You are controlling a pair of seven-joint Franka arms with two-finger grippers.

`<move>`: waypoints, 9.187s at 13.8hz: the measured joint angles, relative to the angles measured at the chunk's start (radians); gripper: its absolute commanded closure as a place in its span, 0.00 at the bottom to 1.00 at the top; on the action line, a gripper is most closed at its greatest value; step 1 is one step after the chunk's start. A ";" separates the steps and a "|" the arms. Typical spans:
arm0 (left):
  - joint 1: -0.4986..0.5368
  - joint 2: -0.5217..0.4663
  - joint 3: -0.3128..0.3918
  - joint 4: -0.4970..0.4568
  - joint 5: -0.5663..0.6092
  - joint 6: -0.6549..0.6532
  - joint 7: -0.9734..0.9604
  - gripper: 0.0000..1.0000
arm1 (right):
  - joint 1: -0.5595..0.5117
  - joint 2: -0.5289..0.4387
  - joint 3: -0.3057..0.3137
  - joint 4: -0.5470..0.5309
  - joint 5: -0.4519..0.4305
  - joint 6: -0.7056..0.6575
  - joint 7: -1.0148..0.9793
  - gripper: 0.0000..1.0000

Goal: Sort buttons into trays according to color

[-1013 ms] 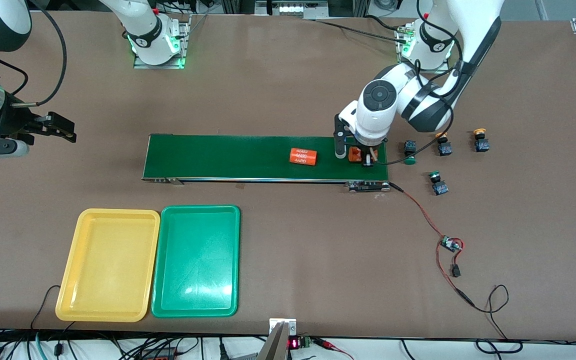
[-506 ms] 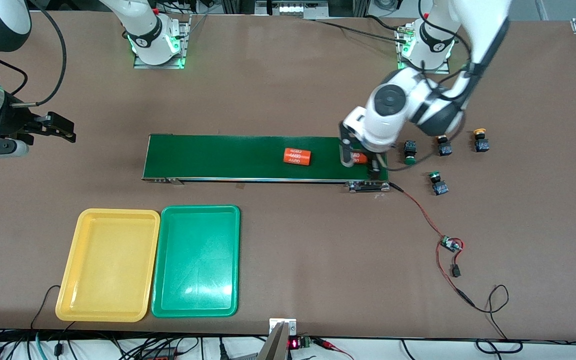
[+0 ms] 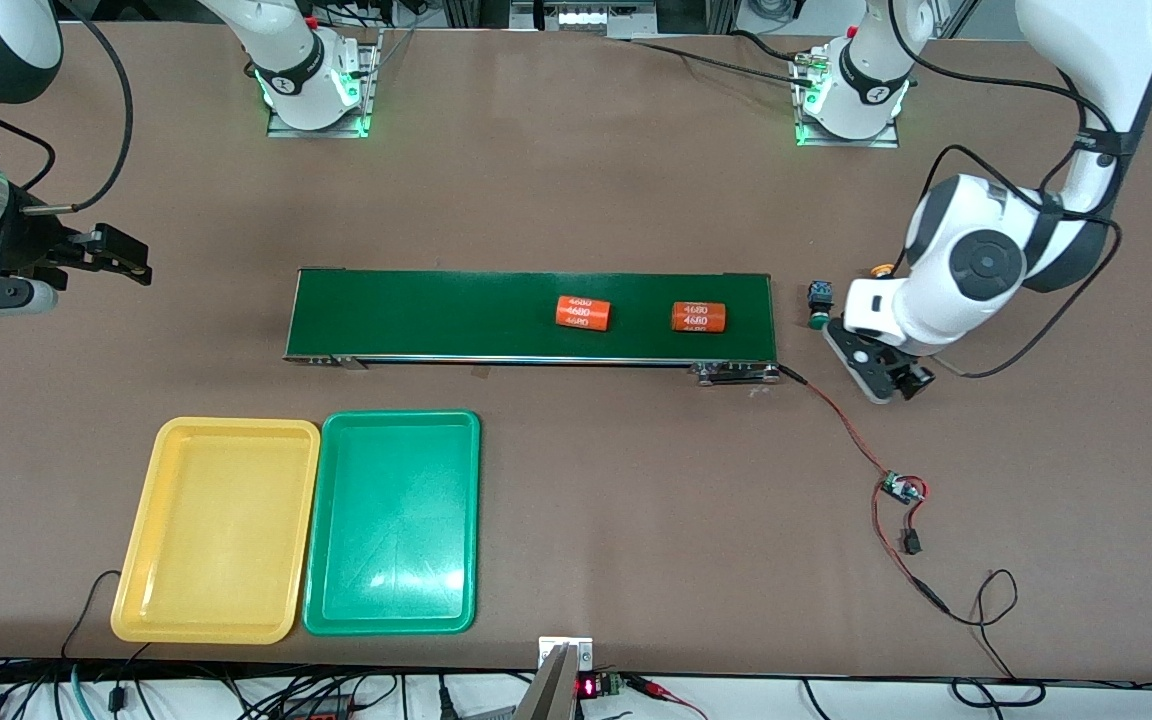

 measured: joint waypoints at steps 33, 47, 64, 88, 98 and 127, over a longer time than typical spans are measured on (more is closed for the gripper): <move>-0.008 0.197 0.096 0.090 -0.091 0.050 -0.750 1.00 | 0.000 0.004 0.000 0.000 0.000 0.000 0.000 0.00; -0.372 0.091 -0.010 0.056 -0.097 -0.041 -0.656 0.80 | 0.000 0.004 0.000 0.000 0.000 0.000 0.000 0.00; 0.005 0.034 0.012 -0.024 -0.273 -0.090 -0.585 0.00 | 0.000 0.004 0.000 0.000 0.000 0.000 0.000 0.00; -0.001 0.050 0.001 -0.270 -0.222 0.117 -0.569 0.89 | -0.008 -0.353 0.000 -0.561 0.000 0.322 0.000 0.00; -0.037 -0.049 -0.007 -0.032 -0.222 -0.076 -0.458 1.00 | -0.008 -0.347 0.000 -0.566 0.000 0.341 0.000 0.00; 0.096 -0.038 0.008 -0.082 -0.116 -0.083 -0.753 0.00 | 0.216 -0.293 0.023 -0.567 0.002 0.336 0.253 0.00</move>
